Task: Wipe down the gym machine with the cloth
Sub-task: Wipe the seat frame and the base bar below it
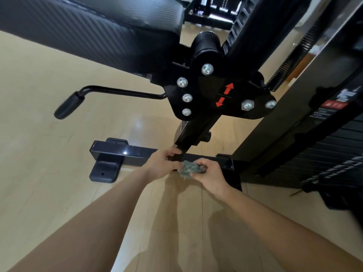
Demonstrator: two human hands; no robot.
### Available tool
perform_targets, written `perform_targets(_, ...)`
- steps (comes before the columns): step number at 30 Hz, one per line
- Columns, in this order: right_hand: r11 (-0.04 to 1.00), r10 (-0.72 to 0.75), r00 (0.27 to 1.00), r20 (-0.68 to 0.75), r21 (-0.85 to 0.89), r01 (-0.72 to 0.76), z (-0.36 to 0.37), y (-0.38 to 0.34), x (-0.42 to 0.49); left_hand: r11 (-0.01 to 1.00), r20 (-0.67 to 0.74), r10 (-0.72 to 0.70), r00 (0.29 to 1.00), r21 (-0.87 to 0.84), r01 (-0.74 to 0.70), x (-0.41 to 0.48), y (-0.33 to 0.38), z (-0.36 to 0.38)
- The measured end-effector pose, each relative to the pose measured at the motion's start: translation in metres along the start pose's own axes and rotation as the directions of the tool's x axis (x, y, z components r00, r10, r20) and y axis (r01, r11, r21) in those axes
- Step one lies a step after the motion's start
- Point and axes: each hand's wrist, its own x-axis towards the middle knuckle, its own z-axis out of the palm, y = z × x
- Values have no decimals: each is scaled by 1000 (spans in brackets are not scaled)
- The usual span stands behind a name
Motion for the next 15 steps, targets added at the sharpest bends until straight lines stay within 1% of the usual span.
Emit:
perform_targets(2,989,1,1000,-13,145,1,2,-12,-5,997,68,26,997,-70,-21,-4,3,-2)
perform_targets(3,978,0,1000,-24,209,5,2,-17,-6,991,102,18,995,-134,-4,-7,7,-2)
perform_targets(5,946,-5,1000,-24,325,13,1,-26,-8,958,177,-30,984,-277,79,-7,11,-3)
perform_targets(7,923,-11,1000,-21,384,19,-3,-32,-11,917,252,-63,966,-368,156,-5,15,-2)
perform_targets(9,927,0,999,-49,374,19,-8,-35,-14,902,274,-72,959,-393,180,-4,17,1)
perform_targets(10,938,16,995,-96,345,18,-11,-36,-15,904,268,-74,961,-390,178,-3,17,0)
perform_targets(11,954,22,985,-172,297,31,-13,-37,-15,906,236,-75,969,-390,165,-4,17,-1)
perform_targets(13,975,8,938,-346,212,70,-17,-41,-12,933,105,-100,989,-336,130,-1,13,-9)
perform_targets(14,973,12,920,-392,215,79,-19,-43,-9,952,17,-126,992,-278,126,0,7,-15)
perform_targets(15,966,6,912,-410,237,100,-20,-45,-4,971,-80,-140,987,-207,121,0,1,-22)
